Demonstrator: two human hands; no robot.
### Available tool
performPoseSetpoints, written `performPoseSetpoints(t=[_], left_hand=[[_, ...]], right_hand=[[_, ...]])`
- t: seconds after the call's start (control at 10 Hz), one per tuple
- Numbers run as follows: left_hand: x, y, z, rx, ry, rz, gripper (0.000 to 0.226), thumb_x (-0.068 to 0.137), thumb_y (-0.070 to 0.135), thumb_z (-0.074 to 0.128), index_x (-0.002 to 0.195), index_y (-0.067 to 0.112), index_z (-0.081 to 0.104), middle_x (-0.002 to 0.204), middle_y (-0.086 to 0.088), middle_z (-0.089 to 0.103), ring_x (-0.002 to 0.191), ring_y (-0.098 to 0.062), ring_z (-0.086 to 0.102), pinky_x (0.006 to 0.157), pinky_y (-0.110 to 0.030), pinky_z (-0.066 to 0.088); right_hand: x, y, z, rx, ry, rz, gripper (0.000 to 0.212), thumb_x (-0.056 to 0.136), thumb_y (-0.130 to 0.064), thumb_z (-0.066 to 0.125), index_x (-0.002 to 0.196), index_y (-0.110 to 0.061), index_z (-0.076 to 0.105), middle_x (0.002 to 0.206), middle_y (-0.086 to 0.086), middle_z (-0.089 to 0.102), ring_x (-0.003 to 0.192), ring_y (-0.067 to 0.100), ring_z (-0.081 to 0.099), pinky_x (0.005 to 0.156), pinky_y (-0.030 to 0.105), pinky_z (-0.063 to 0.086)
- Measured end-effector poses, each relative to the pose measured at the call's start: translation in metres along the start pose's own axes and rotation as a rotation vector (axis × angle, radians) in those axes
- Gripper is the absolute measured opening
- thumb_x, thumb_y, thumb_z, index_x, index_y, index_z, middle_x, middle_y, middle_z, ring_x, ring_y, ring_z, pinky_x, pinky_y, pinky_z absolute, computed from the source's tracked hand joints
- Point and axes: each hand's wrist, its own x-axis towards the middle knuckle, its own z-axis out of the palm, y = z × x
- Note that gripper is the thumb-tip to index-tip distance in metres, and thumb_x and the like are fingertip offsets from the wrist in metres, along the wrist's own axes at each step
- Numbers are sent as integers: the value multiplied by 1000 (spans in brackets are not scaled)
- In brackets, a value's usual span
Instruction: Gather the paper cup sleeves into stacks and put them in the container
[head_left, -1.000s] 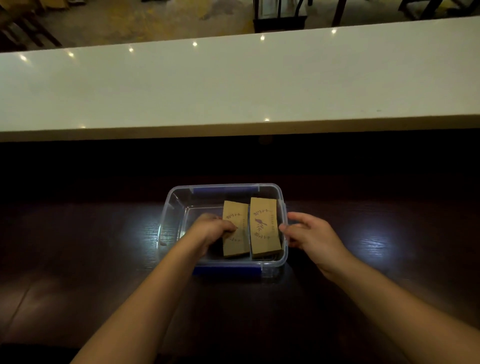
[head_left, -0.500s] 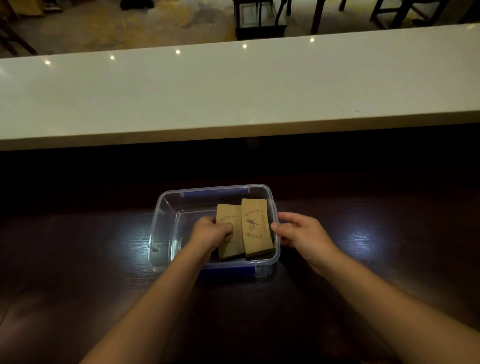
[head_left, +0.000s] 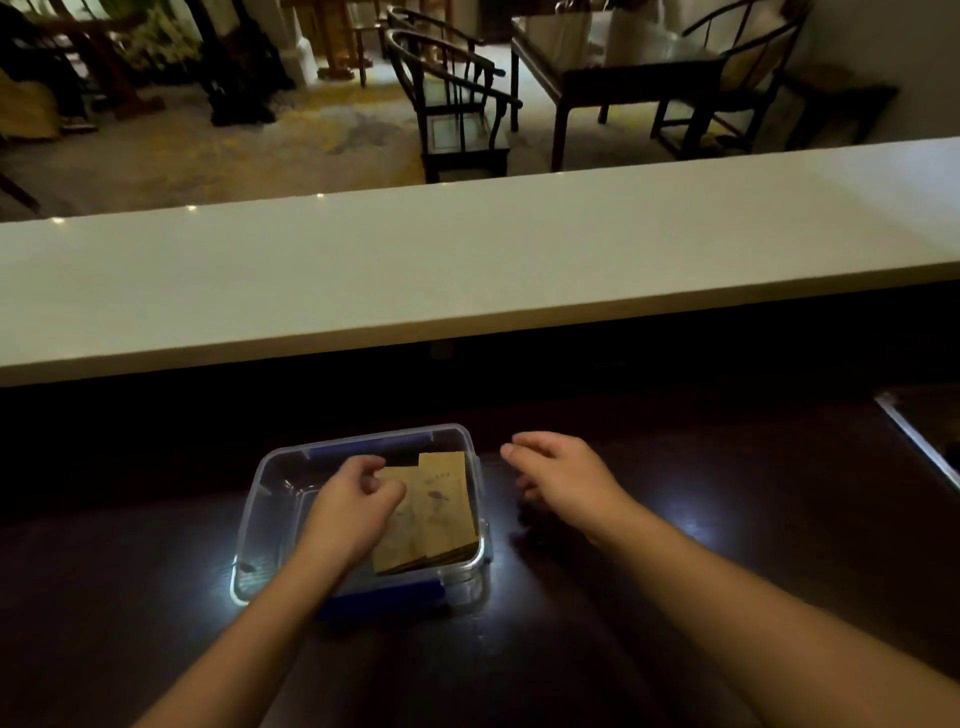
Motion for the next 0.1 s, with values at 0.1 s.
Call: performPoseSetpoints(t=[0.1], left_hand=[[-18, 55, -10, 230, 131, 372, 48, 86, 32, 60, 131, 24, 48, 105, 7, 62, 87, -6, 61, 70, -27, 52]], right_hand=[[-1, -27, -35, -172, 102, -191, 47, 83, -40, 68, 123, -15, 66, 90, -4, 68, 83, 12, 63, 81, 35, 54]])
